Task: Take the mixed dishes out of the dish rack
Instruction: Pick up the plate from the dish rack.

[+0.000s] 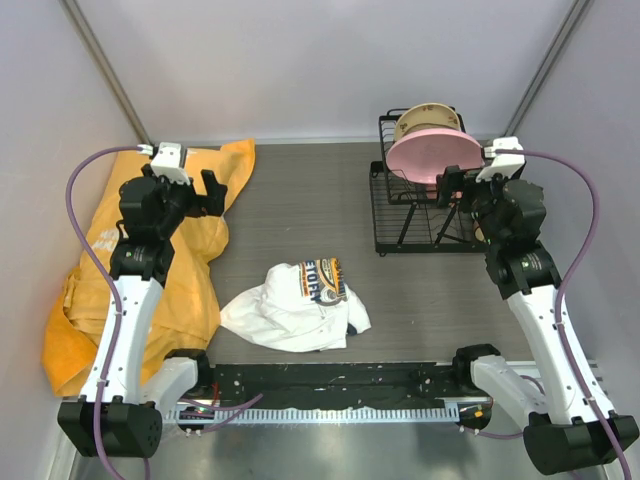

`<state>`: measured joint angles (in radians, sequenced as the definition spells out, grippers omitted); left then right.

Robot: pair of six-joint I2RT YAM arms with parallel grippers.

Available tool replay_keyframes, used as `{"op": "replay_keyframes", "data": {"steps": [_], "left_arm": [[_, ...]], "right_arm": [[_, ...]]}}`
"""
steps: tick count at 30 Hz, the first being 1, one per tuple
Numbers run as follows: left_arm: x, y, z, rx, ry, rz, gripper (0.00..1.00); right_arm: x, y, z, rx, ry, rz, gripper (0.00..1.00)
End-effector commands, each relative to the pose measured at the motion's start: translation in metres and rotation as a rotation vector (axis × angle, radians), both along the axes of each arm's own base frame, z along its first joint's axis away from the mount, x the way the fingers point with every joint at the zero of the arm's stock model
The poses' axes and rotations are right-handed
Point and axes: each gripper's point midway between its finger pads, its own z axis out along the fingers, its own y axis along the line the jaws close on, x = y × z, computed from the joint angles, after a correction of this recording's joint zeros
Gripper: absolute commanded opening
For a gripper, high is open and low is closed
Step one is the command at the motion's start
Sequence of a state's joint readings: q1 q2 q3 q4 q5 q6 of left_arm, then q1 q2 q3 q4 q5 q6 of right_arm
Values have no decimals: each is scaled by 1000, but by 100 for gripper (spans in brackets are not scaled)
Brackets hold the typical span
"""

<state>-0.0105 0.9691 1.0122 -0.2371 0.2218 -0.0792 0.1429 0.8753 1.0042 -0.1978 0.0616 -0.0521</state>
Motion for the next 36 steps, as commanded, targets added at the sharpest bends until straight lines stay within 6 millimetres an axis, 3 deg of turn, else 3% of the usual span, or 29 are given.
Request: {"op": "replay_keyframes", "data": {"steps": [1, 7, 8, 10, 11, 17, 25, 29, 30, 31, 36], "left_arm": [[2, -1, 14, -17, -54, -6, 100], [3, -1, 12, -18, -46, -7, 100], [2, -2, 14, -19, -49, -10, 100], [1, -2, 13, -17, -48, -10, 100], [1, -2, 12, -16, -45, -12, 100], [0, -2, 14, -10, -53, -13, 100], [-1, -2, 14, -10, -52, -18, 100], [-1, -3, 14, -10, -52, -23, 100], [-1, -3, 13, -10, -49, -21, 100], [-1, -3, 13, -10, -47, -23, 100], [1, -3, 11, -10, -41, -23, 100]], "right_arm": [[-4, -7, 27, -34, -68, -23, 100], [-10, -6, 39, -93, -55, 3, 100], [-11, -8, 51, -99, -69, -5, 100], [-3, -11, 49, -130, -20, -16, 100], [-3, -13, 61, -137, -36, -26, 100], [1, -6, 85, -187, -49, 25, 100], [10, -2, 98, -251, -37, 61, 100], [15, 5, 99, -343, -15, 131, 100], [21, 5, 86, -398, 34, 152, 100], [22, 4, 92, -424, 33, 158, 100], [37, -1, 66, -574, 138, 196, 99]]}}
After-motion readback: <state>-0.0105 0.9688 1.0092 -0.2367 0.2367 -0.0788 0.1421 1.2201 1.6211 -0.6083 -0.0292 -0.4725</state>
